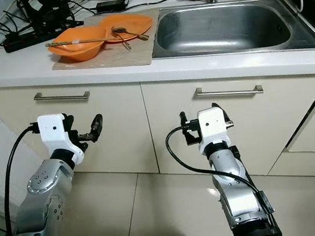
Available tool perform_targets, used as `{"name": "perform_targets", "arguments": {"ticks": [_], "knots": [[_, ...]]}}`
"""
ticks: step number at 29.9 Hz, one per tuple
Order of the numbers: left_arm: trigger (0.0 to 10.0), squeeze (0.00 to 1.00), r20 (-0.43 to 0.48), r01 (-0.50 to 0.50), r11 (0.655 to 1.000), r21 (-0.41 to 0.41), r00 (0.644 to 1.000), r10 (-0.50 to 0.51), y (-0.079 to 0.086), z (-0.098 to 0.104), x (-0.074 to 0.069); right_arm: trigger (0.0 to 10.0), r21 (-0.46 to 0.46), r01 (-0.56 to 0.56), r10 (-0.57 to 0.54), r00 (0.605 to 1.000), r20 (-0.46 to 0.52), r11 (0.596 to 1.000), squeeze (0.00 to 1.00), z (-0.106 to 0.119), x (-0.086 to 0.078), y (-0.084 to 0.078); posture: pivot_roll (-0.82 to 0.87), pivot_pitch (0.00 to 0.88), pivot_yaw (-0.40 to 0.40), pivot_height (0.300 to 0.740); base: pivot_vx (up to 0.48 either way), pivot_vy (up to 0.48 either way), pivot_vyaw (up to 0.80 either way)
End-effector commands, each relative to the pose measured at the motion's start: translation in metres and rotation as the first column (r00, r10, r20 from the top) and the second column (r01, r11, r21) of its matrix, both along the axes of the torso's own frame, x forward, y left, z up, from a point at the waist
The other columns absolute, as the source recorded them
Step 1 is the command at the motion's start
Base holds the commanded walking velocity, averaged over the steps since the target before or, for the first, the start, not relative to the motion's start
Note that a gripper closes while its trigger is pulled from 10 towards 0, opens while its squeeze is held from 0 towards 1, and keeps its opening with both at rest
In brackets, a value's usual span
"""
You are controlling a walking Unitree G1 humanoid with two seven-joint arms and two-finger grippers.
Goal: Kitchen organization
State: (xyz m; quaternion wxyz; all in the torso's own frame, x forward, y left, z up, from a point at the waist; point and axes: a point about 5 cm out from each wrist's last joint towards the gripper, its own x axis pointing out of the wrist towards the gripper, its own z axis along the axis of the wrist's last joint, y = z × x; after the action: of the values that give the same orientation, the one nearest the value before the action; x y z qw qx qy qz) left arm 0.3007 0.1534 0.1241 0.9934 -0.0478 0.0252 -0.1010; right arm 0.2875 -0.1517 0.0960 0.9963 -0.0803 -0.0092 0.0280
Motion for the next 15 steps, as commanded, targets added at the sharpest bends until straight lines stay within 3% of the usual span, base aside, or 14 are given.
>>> {"name": "perform_targets", "arguments": {"ticks": [1, 7, 15], "knots": [[10.0, 0.00, 0.043, 0.014, 1.000, 0.002, 0.999, -0.014, -0.002, 0.007, -0.001, 10.0, 0.006, -0.015, 0.015, 1.000, -0.019, 1.000, 0.00, -0.005, -0.001, 0.002, -0.07, 0.000, 0.072, 0.740, 0.480, 0.000, 0.00], [10.0, 0.00, 0.075, 0.020, 1.000, -0.020, 0.997, -0.018, -0.004, 0.013, 0.000, 10.0, -0.013, -0.014, 0.014, 1.000, -0.022, 1.000, 0.00, -0.008, -0.001, 0.001, -0.07, 0.000, 0.072, 0.740, 0.474, 0.000, 0.00], [10.0, 0.00, 0.089, 0.019, 1.000, -0.019, 0.996, -0.017, -0.004, 0.015, -0.001, 10.0, -0.061, -0.006, 0.014, 0.991, 0.136, 0.998, 0.00, 0.021, 0.002, 0.001, -0.07, 0.000, 0.070, 0.740, 0.455, 0.000, 0.00]]}}
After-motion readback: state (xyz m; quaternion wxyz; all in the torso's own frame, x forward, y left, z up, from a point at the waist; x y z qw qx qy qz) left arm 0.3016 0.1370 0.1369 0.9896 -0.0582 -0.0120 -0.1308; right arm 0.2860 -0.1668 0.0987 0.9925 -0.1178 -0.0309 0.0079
